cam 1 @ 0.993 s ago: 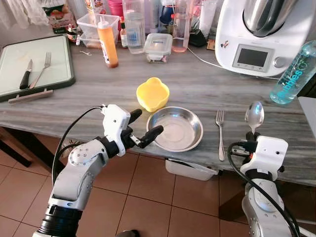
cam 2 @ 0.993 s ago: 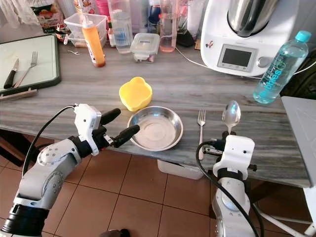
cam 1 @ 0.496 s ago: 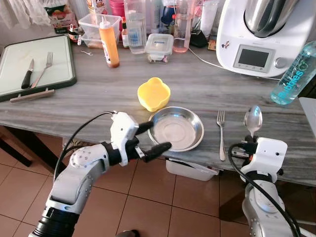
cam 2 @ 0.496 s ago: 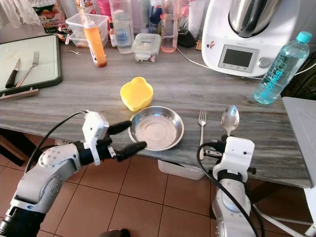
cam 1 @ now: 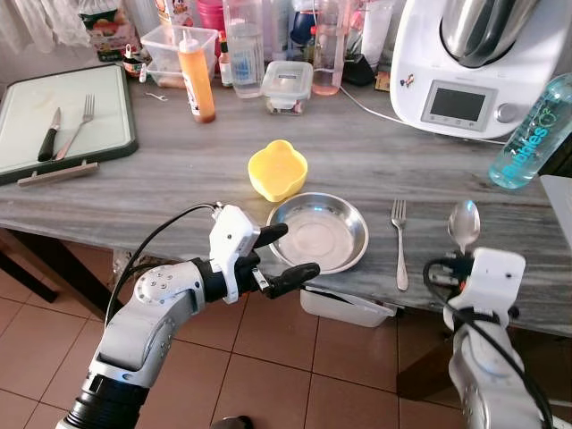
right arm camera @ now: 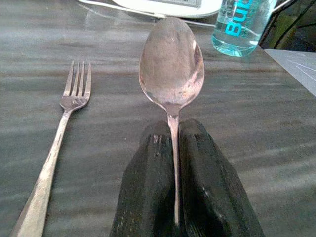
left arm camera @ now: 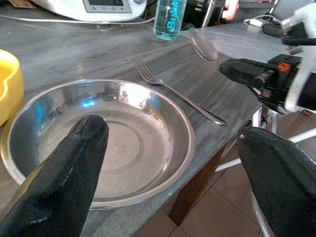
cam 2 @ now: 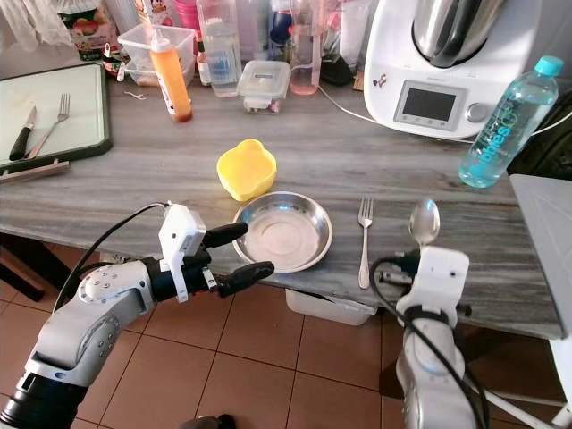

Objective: Setting the table

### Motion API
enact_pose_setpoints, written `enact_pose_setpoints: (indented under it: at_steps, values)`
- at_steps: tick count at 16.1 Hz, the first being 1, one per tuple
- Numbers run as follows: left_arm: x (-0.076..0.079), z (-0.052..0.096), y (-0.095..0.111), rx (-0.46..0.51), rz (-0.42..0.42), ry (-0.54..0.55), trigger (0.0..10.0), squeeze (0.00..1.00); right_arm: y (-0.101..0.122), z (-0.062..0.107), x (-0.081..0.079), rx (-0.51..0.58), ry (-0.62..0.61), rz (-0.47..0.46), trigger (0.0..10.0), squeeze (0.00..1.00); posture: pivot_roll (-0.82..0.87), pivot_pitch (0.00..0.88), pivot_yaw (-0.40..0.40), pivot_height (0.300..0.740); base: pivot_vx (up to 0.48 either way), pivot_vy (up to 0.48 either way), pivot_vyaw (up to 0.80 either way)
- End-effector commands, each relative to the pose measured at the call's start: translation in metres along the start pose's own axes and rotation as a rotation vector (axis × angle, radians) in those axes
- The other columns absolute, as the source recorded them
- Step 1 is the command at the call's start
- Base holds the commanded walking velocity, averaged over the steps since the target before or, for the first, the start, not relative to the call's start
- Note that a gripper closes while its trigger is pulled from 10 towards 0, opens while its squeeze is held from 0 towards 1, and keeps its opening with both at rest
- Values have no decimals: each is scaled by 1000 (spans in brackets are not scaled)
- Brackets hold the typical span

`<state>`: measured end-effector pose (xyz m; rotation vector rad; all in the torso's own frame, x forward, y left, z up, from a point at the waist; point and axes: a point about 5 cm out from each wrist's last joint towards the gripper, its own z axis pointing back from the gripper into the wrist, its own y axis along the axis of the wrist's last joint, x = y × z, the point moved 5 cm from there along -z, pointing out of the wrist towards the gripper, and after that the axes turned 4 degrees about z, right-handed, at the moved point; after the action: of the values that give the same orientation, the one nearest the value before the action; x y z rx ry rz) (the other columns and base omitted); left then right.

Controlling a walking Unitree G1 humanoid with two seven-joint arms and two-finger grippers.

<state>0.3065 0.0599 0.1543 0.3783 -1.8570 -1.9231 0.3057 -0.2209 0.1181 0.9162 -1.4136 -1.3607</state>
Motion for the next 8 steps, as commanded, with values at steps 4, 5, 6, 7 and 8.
enact_pose_setpoints:
  at_steps: [4,5,6,7,8]
  values:
    - [5,0,1,-6,-2,-34,10000,0,1,-21,3,-6,10,-10,10000,0,188,150,6,740,0,0,0]
    - [6,1,1,-8,-1,-35,10000,0,3,-24,3,-4,12,-10,10000,0,192,156,5,740,0,0,0]
    - [7,2,0,-12,-1,-37,10000,0,4,-28,2,-3,15,-12,10000,0,194,160,4,740,0,0,0]
    - [7,3,0,-13,0,-37,10000,0,3,-29,2,-4,16,-13,10000,0,196,166,5,740,0,0,0]
    - [8,5,-1,-15,2,-37,10000,0,-1,-31,2,-20,18,-33,10000,0,197,171,6,740,0,0,0]
